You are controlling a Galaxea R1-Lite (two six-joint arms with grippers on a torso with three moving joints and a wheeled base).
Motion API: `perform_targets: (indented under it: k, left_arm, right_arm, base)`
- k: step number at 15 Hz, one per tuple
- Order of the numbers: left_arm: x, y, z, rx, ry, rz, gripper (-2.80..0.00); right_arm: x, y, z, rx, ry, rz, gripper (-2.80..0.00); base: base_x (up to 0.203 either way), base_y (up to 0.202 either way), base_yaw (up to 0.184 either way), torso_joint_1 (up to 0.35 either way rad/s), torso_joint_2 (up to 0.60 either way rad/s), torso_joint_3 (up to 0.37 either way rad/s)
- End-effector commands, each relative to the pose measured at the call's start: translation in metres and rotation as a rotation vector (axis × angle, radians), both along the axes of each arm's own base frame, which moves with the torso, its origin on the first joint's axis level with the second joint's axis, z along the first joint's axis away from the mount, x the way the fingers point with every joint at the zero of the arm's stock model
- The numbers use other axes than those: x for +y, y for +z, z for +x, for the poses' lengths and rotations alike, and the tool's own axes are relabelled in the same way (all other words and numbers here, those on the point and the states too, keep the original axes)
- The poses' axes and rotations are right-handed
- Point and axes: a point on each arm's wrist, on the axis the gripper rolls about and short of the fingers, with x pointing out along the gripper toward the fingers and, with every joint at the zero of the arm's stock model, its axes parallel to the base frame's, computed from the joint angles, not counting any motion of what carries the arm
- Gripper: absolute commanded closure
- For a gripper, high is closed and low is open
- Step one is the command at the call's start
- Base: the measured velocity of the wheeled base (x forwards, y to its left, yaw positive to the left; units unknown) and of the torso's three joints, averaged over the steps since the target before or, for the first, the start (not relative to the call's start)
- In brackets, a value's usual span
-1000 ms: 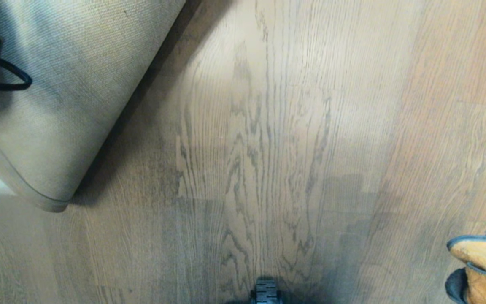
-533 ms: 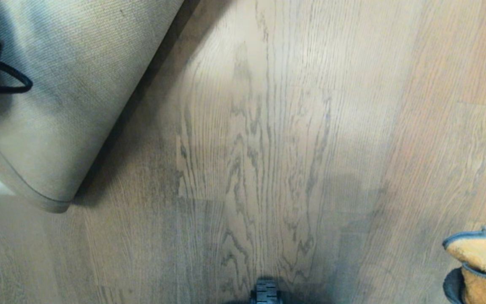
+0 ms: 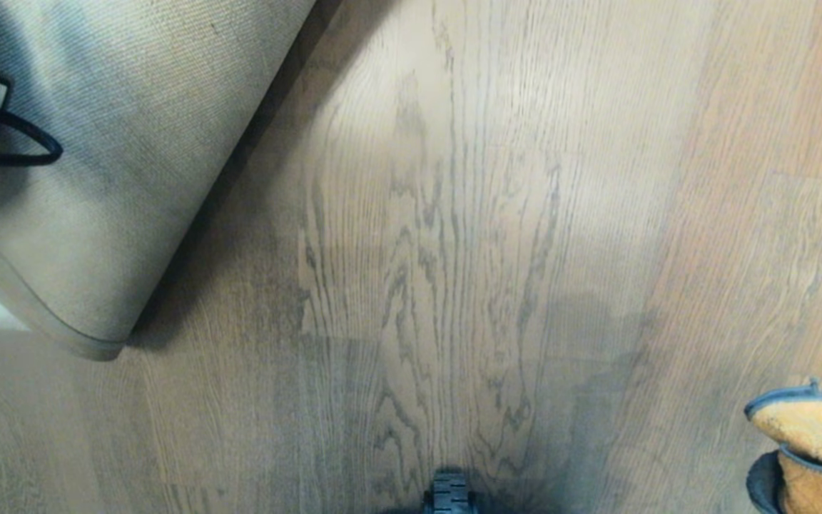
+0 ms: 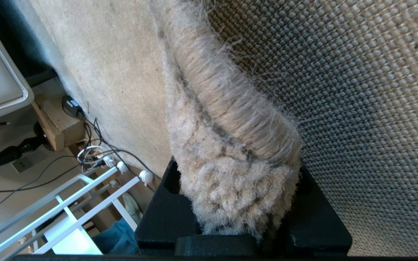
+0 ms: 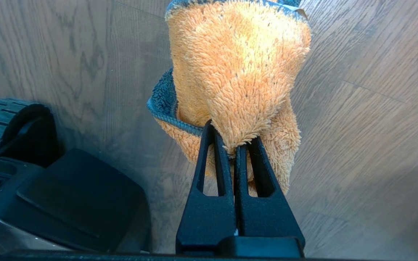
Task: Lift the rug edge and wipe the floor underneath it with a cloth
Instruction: Wipe the floor under the carpet with a rag
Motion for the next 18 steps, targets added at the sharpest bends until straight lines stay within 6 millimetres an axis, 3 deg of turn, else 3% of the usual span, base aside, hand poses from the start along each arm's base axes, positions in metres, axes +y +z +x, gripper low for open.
perform_targets:
  k: [1,4,9,12,15,18]
  left_arm:
    - [0.0,-0.001,0.0,0.004,0.002,0.002,0.0]
    - [-0.001,-0.002,0.0,0.007,0.001,0.002,0.0]
    - [0.0,-0.001,0.0,0.005,0.018,0.0,0.0]
    - [0.0,-0.003,0.0,0.011,0.022,-0.001,0.0]
    - [0.0,-0.003,0.0,0.012,0.023,-0.001,0.0]
    - [0.0,-0.005,0.001,0.018,0.028,-0.001,0.0]
  right_arm:
    - [0.0,0.006,0.004,0.025,0.02,0.008,0.0]
    - [0.002,0.042,0.034,0.111,0.032,0.064,0.0]
    - [0.014,0.076,0.134,0.116,0.095,0.09,0.0]
    - [0.057,0.09,0.173,0.05,0.32,0.098,0.0]
    - [0.104,0.099,0.19,0.048,0.488,0.148,0.0]
    - [0.154,0.101,0.201,0.078,0.546,0.231,0.0]
  base:
    - [0.0,0.0,0.0,0.0,0.0,0.0]
    - [0.0,0.0,0.0,0.0,0.0,0.0]
    - [0.0,0.0,0.0,0.0,0.0,0.0]
    - [0.0,0.0,0.0,0.0,0.0,0.0]
    - [0.0,0.0,0.0,0.0,0.0,0.0]
    - [0.0,0.0,0.0,0.0,0.0,0.0]
